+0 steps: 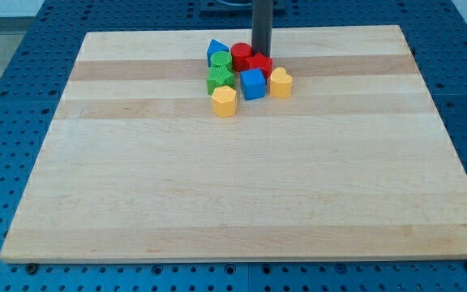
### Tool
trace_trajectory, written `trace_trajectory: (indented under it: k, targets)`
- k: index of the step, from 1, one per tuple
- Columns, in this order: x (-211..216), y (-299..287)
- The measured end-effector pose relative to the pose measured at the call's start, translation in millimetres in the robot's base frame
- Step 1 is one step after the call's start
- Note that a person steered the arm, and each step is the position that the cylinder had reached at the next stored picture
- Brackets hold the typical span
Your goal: Push the blue cube into the red star
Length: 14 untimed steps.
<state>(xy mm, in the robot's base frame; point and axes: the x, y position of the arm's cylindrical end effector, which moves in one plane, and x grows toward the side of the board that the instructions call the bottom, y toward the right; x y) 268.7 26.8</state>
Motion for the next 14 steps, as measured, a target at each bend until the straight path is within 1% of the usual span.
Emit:
trace_trajectory:
  k: [2, 3, 4, 5, 6, 9, 10, 12, 13, 14]
  targets:
    - [3, -8]
    - [3, 0]
    - [3, 38]
    - [4, 94]
    - [16, 127]
    - [81, 117]
    - [93, 115]
    - [98, 115]
    - [100, 108]
    - [111, 91]
